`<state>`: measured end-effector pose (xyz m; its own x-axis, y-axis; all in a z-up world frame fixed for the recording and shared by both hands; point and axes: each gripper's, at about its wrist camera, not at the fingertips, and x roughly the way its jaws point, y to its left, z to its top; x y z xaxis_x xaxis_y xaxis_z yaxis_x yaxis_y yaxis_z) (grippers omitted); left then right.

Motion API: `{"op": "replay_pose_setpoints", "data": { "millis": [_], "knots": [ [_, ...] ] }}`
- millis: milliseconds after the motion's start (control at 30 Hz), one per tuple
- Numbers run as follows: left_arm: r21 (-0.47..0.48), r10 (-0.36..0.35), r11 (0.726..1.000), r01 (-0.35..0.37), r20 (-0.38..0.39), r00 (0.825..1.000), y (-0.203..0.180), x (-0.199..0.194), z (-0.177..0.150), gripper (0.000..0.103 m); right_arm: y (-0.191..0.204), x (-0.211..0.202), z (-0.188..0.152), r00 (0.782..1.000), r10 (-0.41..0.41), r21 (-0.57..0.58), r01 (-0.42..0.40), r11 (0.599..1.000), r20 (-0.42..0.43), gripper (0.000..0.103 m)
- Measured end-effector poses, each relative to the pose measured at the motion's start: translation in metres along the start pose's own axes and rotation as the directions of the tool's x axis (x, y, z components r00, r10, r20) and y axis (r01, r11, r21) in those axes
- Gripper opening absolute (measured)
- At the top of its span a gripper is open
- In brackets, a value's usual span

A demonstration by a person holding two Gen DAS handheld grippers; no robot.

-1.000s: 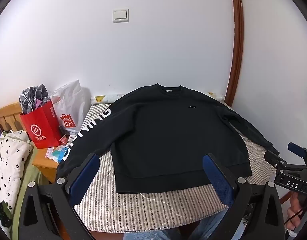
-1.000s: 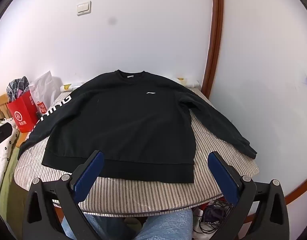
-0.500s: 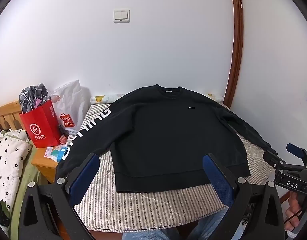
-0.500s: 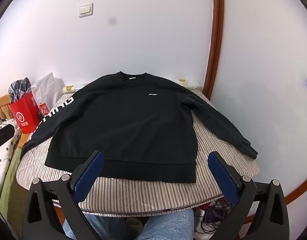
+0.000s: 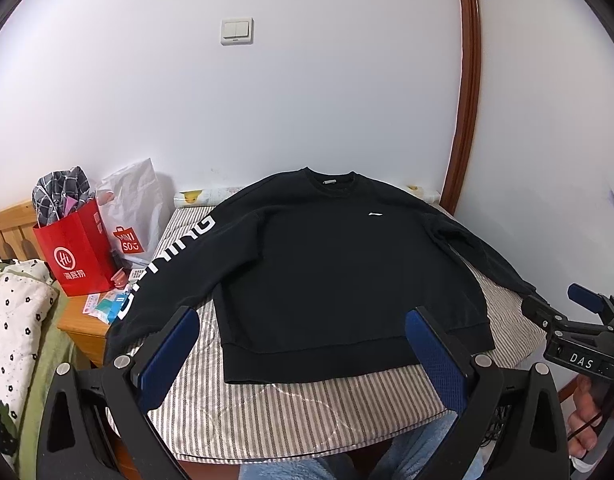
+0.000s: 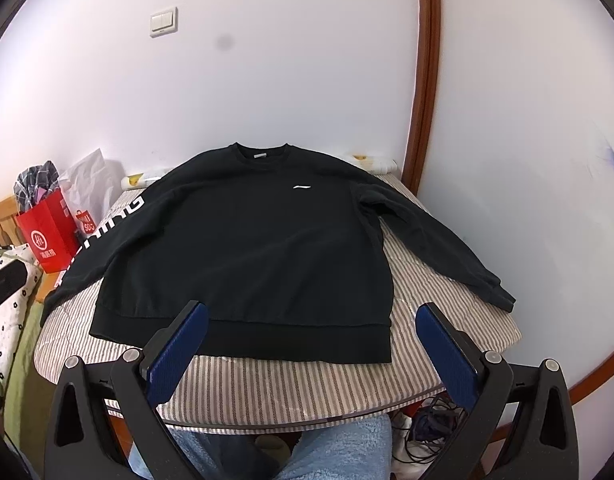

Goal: Fold small clothes

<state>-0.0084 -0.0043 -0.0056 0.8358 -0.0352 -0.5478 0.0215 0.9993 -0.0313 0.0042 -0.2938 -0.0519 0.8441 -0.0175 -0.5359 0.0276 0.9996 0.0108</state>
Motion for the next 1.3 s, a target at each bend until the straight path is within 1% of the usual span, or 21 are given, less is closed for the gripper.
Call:
{"op": "replay_pose_setpoints", "data": {
  "millis": [333, 367, 567, 900, 1300],
  "knots": [
    [-0.004, 0.007, 1.0, -0.007, -0.003, 1.0, -0.003, 0.0004, 0.0013, 0.103, -0.0028, 0.0004, -0.0004, 1.0, -0.011, 0.009, 0.011, 1.0, -0.004, 0.102],
    [-0.005, 0.004, 1.0, -0.004, -0.007, 1.0, 0.0017, 0.0005, 0.0014, 0.103, -0.0035, -0.0005, 0.0, 1.0, -0.012, 0.01, 0.012, 1.0, -0.003, 0.102],
    [-0.001, -0.001, 1.0, 0.001, -0.009, 1.0, -0.0007, -0.0006, 0.0026, 0.103, -0.005, -0.0044, 0.0001, 1.0, -0.011, 0.012, 0.011, 1.0, 0.009, 0.102],
    [-0.009, -0.003, 1.0, 0.003, -0.018, 1.0, 0.0004, 0.0024, 0.0026, 0.103, -0.0056, -0.0047, 0.0009, 1.0, -0.012, 0.015, 0.011, 1.0, 0.004, 0.102],
    [-0.012, 0.001, 1.0, -0.001, -0.01, 1.0, 0.0022, 0.0012, 0.0025, 0.103, -0.0025, -0.0038, 0.0008, 1.0, -0.011, 0.009, 0.01, 1.0, 0.005, 0.102]
  ]
}}
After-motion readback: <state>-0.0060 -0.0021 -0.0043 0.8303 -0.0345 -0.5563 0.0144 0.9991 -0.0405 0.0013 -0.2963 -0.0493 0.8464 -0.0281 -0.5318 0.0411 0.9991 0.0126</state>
